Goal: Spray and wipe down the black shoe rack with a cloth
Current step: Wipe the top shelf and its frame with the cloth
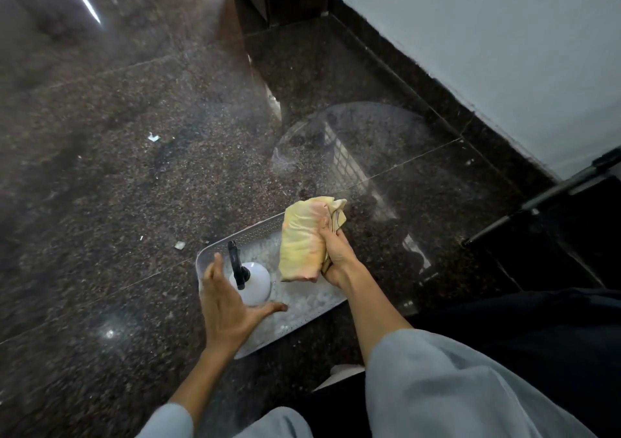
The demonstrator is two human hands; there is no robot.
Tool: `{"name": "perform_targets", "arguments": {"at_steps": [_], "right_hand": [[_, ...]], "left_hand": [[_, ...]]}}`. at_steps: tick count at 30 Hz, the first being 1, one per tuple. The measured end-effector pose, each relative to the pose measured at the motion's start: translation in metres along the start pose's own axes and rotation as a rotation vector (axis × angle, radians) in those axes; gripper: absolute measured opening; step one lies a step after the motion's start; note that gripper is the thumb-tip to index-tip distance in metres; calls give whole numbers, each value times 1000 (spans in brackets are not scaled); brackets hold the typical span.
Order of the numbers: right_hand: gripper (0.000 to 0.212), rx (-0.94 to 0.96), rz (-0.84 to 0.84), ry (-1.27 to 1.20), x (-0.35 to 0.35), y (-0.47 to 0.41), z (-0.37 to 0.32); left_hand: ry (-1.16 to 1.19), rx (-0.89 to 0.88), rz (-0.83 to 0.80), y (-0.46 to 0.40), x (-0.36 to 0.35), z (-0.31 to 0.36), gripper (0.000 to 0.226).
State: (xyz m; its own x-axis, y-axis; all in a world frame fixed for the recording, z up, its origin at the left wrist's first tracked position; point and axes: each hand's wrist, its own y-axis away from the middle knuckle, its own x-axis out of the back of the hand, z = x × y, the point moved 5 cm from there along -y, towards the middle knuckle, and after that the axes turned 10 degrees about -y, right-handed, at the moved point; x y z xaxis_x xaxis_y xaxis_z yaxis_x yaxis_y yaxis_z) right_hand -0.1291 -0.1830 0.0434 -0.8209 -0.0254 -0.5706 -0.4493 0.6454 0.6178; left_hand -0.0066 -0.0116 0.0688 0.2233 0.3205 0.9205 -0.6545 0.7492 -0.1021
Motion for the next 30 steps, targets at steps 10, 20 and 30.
{"name": "perform_targets", "arguments": {"at_steps": [10,20,30], "right_hand": [[28,316,-71,-205,2,59,-139],[64,642,25,-312,52,209,-315],[67,1012,-40,-558,96,369,-403]], "left_hand": [[229,-563,215,-59,62,210,124],[431,-988,180,-43,128,425,118],[699,-1406,64,26,190,575,100]]}}
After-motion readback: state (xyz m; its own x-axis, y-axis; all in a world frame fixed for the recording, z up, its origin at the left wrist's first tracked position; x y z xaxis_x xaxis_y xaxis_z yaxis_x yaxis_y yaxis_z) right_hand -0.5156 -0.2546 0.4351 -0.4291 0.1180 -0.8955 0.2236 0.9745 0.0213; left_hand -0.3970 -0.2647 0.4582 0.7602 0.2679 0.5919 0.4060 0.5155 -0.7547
